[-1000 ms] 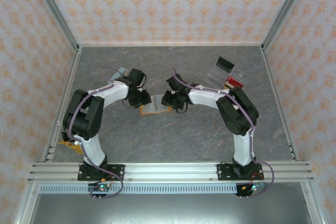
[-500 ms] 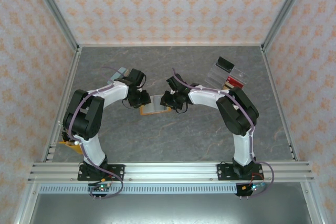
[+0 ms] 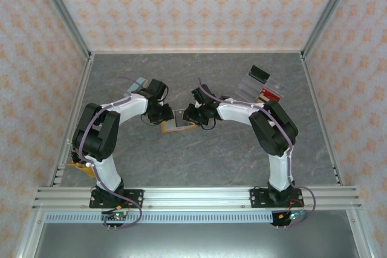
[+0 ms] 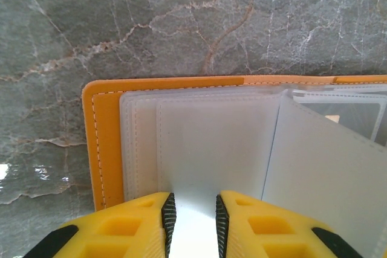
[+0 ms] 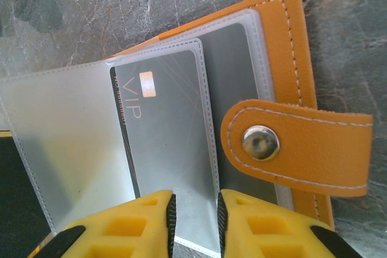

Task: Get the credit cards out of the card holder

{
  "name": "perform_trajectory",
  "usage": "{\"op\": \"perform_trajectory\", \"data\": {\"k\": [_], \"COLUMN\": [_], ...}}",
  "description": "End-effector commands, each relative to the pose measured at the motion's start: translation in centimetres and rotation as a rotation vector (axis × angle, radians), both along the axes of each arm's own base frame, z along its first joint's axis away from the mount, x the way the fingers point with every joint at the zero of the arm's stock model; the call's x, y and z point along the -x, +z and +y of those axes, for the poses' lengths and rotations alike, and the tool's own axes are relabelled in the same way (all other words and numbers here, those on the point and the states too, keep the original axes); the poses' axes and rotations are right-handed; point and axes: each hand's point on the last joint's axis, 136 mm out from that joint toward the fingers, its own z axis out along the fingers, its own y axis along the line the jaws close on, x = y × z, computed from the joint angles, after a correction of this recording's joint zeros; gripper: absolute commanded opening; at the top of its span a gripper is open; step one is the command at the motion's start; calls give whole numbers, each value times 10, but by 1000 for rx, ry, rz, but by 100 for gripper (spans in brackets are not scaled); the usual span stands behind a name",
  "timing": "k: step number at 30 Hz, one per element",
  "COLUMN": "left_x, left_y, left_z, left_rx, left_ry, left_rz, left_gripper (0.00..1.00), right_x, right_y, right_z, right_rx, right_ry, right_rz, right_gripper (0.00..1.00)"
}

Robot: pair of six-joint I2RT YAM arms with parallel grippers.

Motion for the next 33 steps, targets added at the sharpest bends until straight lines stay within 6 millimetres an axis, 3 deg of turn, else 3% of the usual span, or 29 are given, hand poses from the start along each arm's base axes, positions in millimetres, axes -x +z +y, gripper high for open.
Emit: {"op": "perform_trajectory", "data": {"k": [1, 8, 16, 19, 22, 25, 28, 33], "left_x": [16, 14, 12, 11, 9, 6, 2, -2], "left_y": [-15, -2, 41, 57, 73, 78, 71, 53], "left_z": [14, 16, 45, 47, 35, 11, -10, -25], "left_rx": [-59, -65, -186, -176, -99, 24, 135, 202], "left_ry": [-9, -6, 68, 82, 66, 16, -10, -37], "left_rz": [57, 28, -84, -130, -183, -190, -166, -126], "left_gripper": [29, 28, 27, 25, 25, 26, 26, 26], "right_x": [-2, -3, -3, -3, -3, -2, -1, -1], "right_y": [4, -2, -9, -11, -12, -14, -16, -20], "right_z": [6, 0, -4, -4, -4, -6, -7, -9], "right_rx": [-14, 35, 67, 68, 71, 81, 90, 101], "right_ry": [11, 1, -1, 2, 2, 2, 4, 5], "right_rz": [-14, -11, -6, 0, 2, 2, 5, 9], "right_gripper": [24, 22, 22, 22, 22, 22, 21, 20]}}
